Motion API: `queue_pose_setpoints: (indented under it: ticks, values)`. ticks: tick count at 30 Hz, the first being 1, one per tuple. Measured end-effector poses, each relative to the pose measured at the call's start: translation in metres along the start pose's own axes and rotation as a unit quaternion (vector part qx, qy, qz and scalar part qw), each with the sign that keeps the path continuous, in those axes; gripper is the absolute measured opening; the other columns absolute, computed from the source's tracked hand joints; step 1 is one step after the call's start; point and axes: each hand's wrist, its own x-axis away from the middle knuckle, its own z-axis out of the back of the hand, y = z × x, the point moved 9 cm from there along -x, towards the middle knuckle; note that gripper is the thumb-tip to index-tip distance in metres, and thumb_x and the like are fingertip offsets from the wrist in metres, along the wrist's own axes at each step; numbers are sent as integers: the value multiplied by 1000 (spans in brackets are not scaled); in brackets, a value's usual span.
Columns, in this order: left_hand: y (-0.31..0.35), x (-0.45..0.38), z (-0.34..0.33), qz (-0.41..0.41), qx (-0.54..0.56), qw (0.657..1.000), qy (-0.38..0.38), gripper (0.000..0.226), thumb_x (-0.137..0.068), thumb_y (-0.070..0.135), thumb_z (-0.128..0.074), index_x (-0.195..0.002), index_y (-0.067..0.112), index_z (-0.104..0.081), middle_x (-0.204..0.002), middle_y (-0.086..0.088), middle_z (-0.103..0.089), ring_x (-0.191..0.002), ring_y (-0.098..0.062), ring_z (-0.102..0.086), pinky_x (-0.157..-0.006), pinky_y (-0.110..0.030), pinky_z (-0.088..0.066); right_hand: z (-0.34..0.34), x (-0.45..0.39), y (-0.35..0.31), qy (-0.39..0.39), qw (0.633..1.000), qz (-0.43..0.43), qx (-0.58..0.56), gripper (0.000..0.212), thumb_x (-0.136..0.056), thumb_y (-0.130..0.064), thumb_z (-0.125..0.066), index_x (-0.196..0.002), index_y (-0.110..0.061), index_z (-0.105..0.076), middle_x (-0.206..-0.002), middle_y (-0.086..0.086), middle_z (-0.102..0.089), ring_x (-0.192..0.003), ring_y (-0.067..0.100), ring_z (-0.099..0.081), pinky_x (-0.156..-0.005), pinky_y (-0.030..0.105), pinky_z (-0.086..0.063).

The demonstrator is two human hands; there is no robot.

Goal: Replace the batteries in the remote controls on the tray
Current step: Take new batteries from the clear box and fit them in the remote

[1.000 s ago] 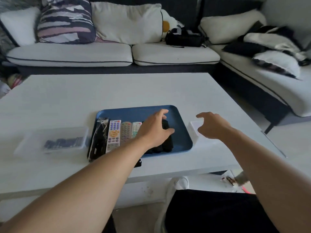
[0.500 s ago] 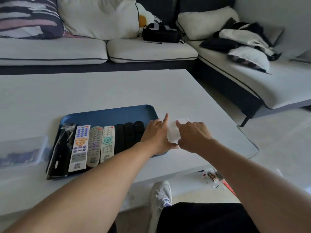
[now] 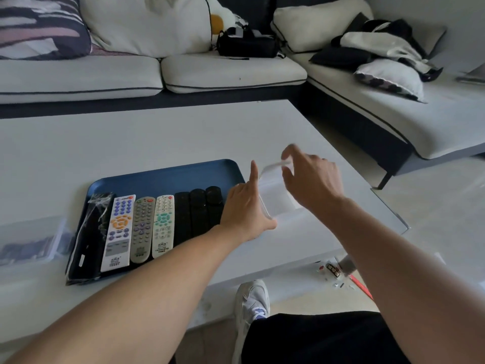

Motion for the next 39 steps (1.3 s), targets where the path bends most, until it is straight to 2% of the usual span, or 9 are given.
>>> queue_pose_setpoints:
  ticks: [2, 5, 10, 17, 20, 25, 29, 34, 39]
  values:
    - [4, 3, 2, -14, -7, 1000, 18, 145, -65, 40, -86, -156, 14, 24, -133, -4, -54, -122, -24, -48, -112, -32, -33, 2, -8, 8, 29, 997, -58, -31, 23, -100, -42, -52, -111, -24, -45, -74, 0, -60, -67, 29, -58, -61, 34, -36]
    - [4, 5, 1, -24, -16, 999, 35, 148, -64, 41, -87, -154, 15, 28, -123, -1, -57, -116, -22, -50, -109, -30, -34, -22, -16, 14, -35, 994, -95, -36, 29, -94, -53, -59, -108, -28, -58, -83, 0, -64, -77, 28, -63, -64, 33, -41]
    - [-9, 1, -6, 11, 5, 1000, 6, 134, -70, 45, -80, -158, 13, 15, -122, 3, -55, -124, -20, -45, -113, -26, -29, -66, -13, 18, -195, 962, -123, -146, 9, -85, -25, -78, -89, -21, -70, -86, 1, -67, -78, 18, -62, -52, 23, -39]
    - [-21, 0, -14, 51, 9, 998, -19, 128, -66, 49, -79, -161, 12, 0, -134, -1, -57, -134, -19, -42, -116, -31, -27, -106, 8, -1, -328, 936, -78, -106, 27, -88, -13, -65, -111, -26, -68, -107, 3, -68, -94, 21, -66, -80, 30, -56]
    - [-17, 0, -11, 46, 6, 999, -12, 130, -67, 51, -80, -161, 13, 1, -135, 0, -58, -135, -19, -42, -117, -30, -24, -106, 9, -3, -346, 928, -87, -108, 36, -84, -15, -69, -118, -26, -68, -108, 2, -70, -94, 20, -66, -79, 28, -55]
    - [-16, 6, -8, 34, -12, 998, -42, 143, -63, 72, -79, -159, 16, 10, -151, -2, -44, -144, -20, -31, -122, -33, -16, -102, 10, -3, -339, 933, -82, -85, 32, -89, -11, -66, -118, -24, -70, -108, -2, -71, -95, 17, -67, -69, 22, -52]
    - [-23, 13, 2, 33, -21, 998, -49, 149, -58, 73, -80, -159, 15, 14, -150, -1, -42, -143, -21, -30, -121, -35, -18, -89, 3, -3, -307, 947, -76, -46, 31, -92, -6, -55, -114, -20, -72, -114, 1, -70, -105, 23, -66, -90, 33, -56]
    - [-43, 30, 35, 41, -46, 998, -33, 147, -62, 71, -80, -159, 13, 14, -145, -2, -38, -143, -24, -27, -122, -38, -14, -37, -26, -19, -97, 982, -118, -108, 34, -86, -3, -51, -100, -23, -76, -103, 5, -72, -92, 26, -64, -74, 29, -54]
    - [-90, 55, 80, 79, -66, 994, 21, 116, -85, 56, -69, -159, 11, 7, -152, -10, -34, -145, -30, -24, -122, -41, -15, -2, -28, -106, 3, 978, -28, -205, 28, -90, -16, -51, -98, -32, -72, -92, -10, -72, -80, 17, -65, -71, 33, -57]
